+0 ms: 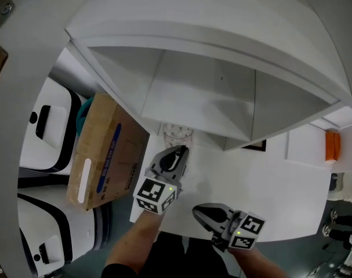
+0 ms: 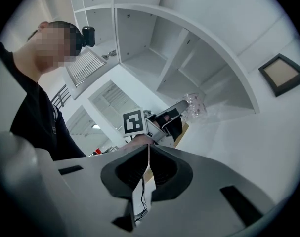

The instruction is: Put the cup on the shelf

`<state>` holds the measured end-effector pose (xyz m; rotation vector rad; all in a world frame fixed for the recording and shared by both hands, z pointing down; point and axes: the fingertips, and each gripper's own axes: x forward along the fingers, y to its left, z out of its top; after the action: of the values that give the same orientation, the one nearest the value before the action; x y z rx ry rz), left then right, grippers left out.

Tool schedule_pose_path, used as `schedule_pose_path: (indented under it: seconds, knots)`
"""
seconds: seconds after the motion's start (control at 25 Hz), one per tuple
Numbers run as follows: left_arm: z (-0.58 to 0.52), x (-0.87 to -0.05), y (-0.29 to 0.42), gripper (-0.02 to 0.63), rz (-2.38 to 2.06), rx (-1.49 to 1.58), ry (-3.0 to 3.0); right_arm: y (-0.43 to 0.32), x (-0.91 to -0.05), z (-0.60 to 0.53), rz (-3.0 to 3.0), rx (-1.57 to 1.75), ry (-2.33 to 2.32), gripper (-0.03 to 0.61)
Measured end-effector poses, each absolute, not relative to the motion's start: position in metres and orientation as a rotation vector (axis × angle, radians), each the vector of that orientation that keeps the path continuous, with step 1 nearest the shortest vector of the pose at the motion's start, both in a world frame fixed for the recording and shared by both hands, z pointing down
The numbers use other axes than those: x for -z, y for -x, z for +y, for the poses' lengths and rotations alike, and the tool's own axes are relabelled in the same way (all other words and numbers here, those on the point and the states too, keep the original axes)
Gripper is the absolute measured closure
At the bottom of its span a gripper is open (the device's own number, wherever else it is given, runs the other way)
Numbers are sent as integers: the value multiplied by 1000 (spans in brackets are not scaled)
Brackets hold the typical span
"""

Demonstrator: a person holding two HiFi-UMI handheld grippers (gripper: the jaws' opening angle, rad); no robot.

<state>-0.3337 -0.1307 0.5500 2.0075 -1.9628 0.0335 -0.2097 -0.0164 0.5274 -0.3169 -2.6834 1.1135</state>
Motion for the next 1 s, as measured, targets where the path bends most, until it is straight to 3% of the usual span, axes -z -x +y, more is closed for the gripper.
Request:
schedule_pose_path:
  seconds: [1.0]
  knots:
    - [-137,-605,347,588,-1908,-138,-1852,197,-534,2,-2669,-1149,284,561]
